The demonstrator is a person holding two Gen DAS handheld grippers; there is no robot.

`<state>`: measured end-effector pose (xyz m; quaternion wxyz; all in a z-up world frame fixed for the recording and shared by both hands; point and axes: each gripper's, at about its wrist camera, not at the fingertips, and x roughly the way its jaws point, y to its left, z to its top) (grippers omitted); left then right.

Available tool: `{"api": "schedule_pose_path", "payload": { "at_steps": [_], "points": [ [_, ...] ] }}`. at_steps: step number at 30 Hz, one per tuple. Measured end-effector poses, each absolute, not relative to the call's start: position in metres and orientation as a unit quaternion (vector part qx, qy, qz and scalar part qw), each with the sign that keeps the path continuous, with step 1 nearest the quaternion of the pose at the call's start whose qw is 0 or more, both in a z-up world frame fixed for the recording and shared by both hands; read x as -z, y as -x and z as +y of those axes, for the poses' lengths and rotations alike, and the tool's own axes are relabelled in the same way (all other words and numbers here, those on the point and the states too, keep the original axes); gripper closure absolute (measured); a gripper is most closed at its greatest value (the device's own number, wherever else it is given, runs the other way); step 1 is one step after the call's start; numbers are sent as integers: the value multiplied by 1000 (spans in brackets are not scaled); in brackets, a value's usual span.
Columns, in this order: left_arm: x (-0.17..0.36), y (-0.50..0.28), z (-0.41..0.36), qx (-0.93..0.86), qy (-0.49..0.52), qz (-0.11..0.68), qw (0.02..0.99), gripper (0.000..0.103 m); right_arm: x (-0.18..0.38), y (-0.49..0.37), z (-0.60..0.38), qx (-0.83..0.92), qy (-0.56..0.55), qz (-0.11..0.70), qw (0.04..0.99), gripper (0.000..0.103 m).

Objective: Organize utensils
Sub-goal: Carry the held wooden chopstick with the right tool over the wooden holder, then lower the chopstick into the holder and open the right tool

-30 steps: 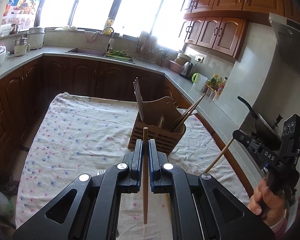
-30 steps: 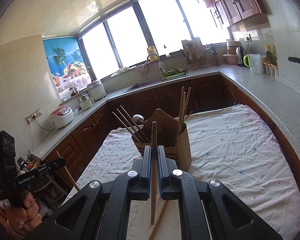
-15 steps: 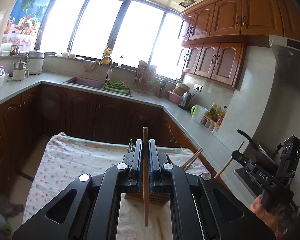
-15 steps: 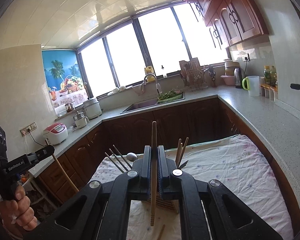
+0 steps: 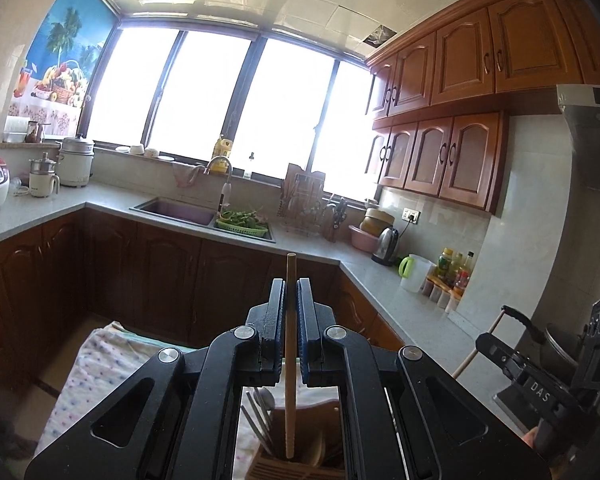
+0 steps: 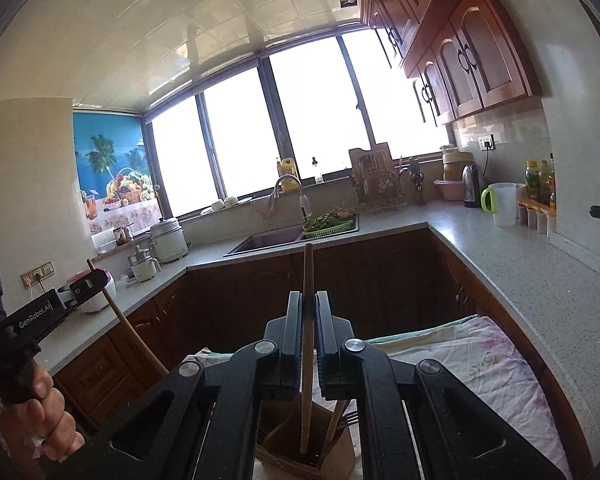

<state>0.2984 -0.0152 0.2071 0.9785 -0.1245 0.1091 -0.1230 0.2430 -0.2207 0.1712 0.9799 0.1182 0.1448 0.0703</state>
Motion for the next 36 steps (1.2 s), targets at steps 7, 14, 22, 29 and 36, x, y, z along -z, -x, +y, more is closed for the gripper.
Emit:
{"api": "schedule_pose_path", "payload": {
  "at_steps": [7, 14, 22, 29, 36],
  "points": [
    [-165, -318, -27, 111, 131, 133, 976, 99, -138, -252, -211, -66, -106, 159, 979, 97],
    [-127, -324, -30, 108, 137, 170, 970, 98, -105, -259, -211, -66, -118, 193, 972, 97],
    [-102, -323, -31, 112, 135, 201, 964, 97, -88, -258, -215, -66, -128, 218, 965, 97],
    [-100, -325, -35, 114, 125, 213, 962, 97, -86, -260, -213, -65, -131, 229, 962, 97],
    [-101, -326, -37, 110, 116, 216, 963, 97, -85, -263, -214, -64, -130, 233, 962, 97]
  ]
}}
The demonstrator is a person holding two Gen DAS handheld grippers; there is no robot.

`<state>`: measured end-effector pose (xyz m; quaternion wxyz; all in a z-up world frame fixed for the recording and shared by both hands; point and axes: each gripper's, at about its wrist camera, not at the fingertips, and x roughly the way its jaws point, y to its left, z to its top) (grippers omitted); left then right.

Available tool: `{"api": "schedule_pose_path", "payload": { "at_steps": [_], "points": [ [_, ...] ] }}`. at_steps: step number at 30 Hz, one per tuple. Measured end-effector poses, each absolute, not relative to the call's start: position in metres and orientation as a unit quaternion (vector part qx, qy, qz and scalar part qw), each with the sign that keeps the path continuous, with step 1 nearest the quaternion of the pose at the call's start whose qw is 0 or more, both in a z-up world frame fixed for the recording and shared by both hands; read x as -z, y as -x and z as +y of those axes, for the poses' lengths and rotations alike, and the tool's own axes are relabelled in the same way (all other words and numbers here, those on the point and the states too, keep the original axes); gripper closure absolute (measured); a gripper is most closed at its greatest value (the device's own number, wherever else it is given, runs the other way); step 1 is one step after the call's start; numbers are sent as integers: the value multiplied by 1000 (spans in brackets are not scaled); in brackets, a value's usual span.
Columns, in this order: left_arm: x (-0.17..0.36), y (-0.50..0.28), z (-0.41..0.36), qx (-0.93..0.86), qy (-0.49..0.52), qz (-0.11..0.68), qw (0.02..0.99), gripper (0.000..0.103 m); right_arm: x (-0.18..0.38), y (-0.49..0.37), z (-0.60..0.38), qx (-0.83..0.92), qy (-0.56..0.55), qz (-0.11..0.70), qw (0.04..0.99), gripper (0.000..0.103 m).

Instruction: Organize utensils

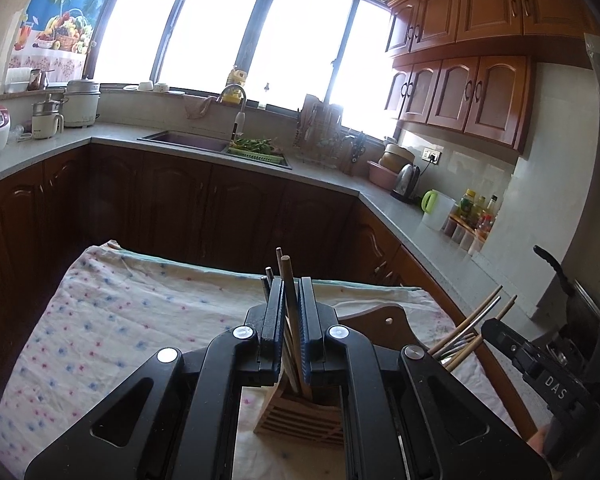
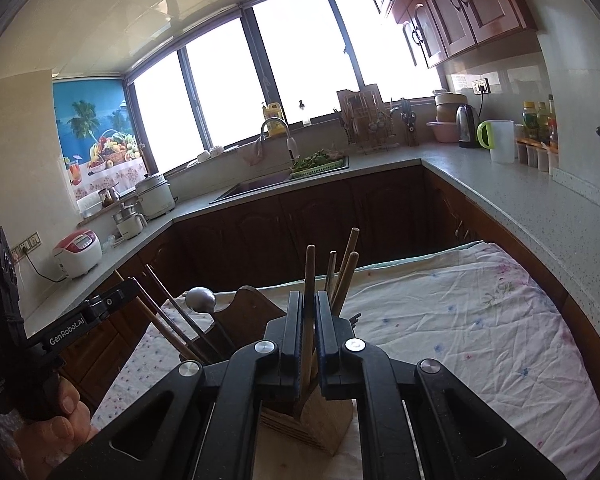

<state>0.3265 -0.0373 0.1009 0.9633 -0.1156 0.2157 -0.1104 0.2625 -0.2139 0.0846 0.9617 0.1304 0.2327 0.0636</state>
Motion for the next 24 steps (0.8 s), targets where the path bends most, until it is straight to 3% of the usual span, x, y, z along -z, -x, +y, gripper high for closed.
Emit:
{"api": "schedule_pose_path", "payload": {
  "at_steps": [10, 15, 18, 20, 22, 24],
  "points": [
    [-107, -323, -36, 110, 123, 226, 960, 95, -92, -257, -222, -59, -143, 218, 964, 89],
    [-120, -308, -30, 107, 132, 209, 963, 55, -107, -242, -233, -56, -159, 184, 968, 59],
    [-129, -296, -25, 101, 135, 193, 967, 39, -118, -231, -238, -52, -162, 163, 972, 42],
    [-131, -288, -21, 94, 134, 187, 969, 27, -121, -223, -240, -51, -163, 154, 973, 21],
    [-131, -279, -17, 87, 132, 185, 970, 23, -119, -218, -241, -54, -163, 156, 973, 13],
    [-128, -271, -14, 85, 125, 187, 971, 20, -114, -213, -242, -56, -164, 164, 971, 11]
  ]
}}
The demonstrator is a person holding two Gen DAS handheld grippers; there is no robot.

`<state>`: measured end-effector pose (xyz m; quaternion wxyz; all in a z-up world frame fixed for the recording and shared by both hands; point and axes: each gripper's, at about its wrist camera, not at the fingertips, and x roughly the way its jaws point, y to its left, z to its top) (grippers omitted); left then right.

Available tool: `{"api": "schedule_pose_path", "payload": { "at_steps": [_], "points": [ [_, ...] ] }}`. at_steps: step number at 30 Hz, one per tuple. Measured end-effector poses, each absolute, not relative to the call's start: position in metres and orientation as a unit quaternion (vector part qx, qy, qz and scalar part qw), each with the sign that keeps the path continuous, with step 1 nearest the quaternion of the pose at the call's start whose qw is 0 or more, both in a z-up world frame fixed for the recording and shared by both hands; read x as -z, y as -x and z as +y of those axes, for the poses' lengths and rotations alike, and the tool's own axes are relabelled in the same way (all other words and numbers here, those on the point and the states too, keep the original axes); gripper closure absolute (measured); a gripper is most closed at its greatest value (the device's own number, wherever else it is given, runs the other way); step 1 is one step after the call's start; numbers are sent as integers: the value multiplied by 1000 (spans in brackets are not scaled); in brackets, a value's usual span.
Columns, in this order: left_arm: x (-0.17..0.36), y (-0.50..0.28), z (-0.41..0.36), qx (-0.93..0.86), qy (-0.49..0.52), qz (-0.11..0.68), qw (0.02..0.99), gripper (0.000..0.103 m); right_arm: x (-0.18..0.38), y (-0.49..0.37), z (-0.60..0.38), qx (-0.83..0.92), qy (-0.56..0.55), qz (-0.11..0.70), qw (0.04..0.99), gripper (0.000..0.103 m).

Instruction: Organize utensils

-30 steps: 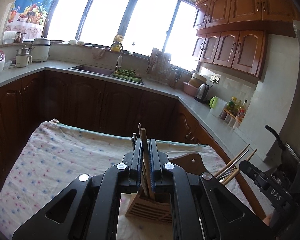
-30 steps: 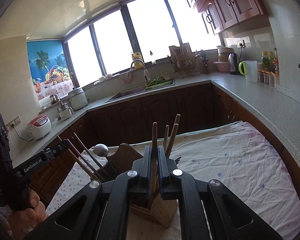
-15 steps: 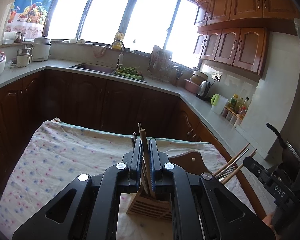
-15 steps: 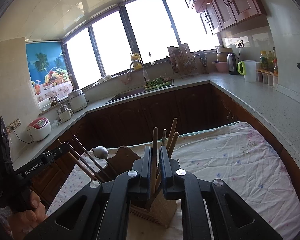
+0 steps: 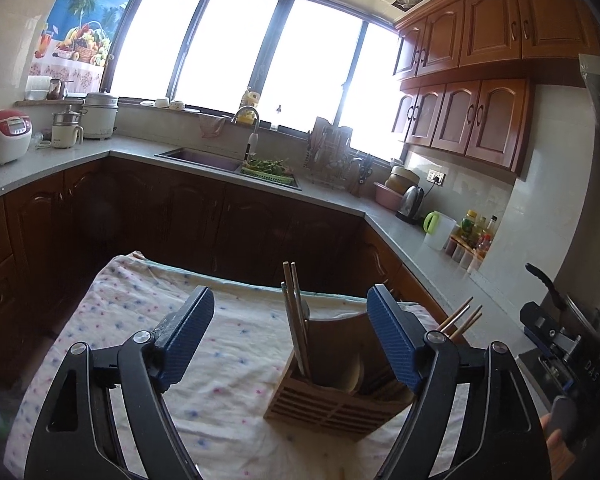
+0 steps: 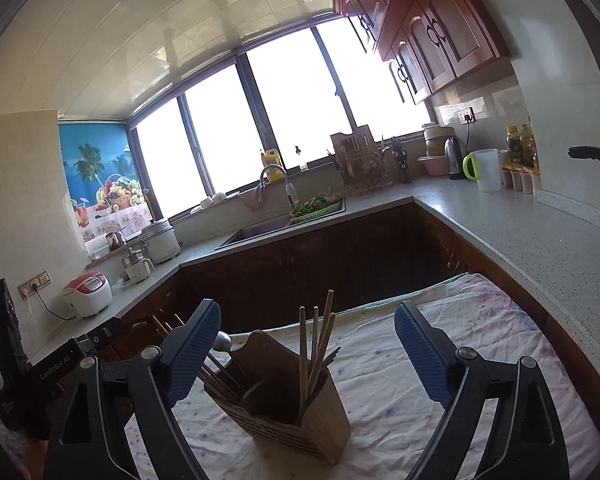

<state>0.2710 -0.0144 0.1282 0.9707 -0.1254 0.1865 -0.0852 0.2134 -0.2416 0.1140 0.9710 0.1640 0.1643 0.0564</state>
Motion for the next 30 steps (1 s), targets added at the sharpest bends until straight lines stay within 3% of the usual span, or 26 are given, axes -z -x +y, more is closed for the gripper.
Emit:
{"api": "schedule_pose_path", "payload": {
  "at_steps": [6, 26, 30],
  "points": [
    [-113, -244, -8, 67, 112, 196, 972, 11, -93, -193, -237, -67, -171, 190, 964, 5],
    [-77, -123, 8, 57, 86, 195, 975, 7, -56, -93, -207, -92, -137, 211, 964, 0],
    [-77, -105, 8, 51, 75, 185, 979, 2, -54, -82, -203, -103, -126, 224, 961, 0]
  ]
}}
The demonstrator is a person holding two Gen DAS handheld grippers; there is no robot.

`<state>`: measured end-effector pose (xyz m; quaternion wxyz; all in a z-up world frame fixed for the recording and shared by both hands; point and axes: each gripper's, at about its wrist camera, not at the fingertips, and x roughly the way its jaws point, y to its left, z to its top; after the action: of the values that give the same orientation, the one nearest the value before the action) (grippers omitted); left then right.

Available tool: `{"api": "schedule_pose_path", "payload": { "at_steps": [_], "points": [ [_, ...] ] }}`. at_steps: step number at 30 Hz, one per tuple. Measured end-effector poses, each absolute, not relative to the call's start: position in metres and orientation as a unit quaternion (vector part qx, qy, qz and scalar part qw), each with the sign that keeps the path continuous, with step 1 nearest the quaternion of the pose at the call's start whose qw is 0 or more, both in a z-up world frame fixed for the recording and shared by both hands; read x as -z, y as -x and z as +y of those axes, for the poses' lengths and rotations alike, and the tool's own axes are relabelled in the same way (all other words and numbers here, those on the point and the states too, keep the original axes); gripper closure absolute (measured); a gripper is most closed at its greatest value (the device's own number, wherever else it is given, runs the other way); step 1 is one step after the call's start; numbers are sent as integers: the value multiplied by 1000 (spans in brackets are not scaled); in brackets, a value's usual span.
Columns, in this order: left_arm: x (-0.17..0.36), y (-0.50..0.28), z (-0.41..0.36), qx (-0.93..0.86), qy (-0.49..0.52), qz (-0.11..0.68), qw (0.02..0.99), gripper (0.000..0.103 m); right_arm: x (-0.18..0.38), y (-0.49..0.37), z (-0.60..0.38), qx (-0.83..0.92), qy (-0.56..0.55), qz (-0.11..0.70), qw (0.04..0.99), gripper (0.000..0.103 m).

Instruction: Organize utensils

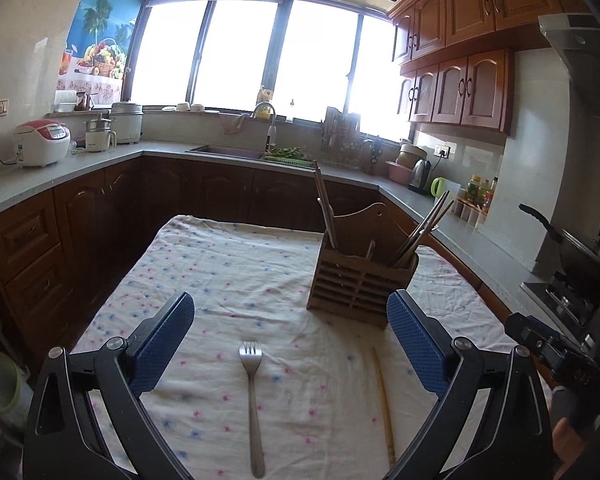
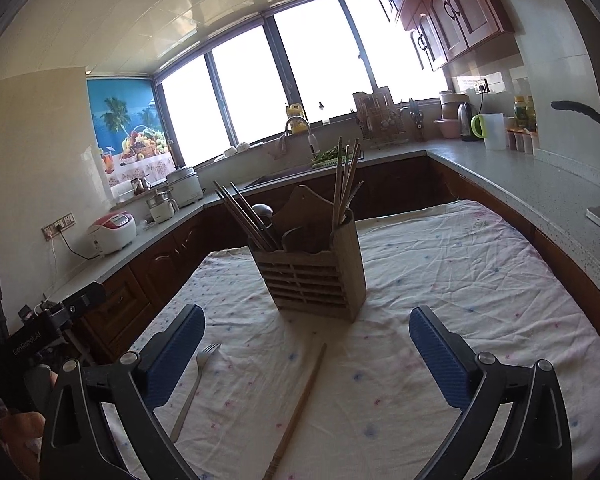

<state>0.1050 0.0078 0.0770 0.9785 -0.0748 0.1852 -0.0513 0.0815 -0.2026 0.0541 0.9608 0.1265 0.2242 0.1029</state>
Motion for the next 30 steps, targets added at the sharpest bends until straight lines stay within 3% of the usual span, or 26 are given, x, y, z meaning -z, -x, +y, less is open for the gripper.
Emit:
{"api": "schedule_pose_path", "payload": {
  "at_steps": [5, 8, 12, 18, 30],
  "points": [
    [-103, -81, 1, 42, 27, 122, 991, 0, -96, -59, -207, -104, -101, 174, 974, 0],
    [-101, -73, -5, 48, 9, 125, 991, 0, -105, -46, -207, -89, -96, 150, 980, 0],
    [-78, -57, -6, 44, 15, 129, 991, 0, -75, -27, -202, -73, -81, 136, 985, 0],
    [-37, -41, -12, 20, -9, 152, 988, 0, -24, -17, -192, -62, -64, 178, 980, 0],
    [3, -38, -4, 3, 2, 206, 979, 0, 4, 0, -192, -49, -37, 205, 977, 0]
  ]
}}
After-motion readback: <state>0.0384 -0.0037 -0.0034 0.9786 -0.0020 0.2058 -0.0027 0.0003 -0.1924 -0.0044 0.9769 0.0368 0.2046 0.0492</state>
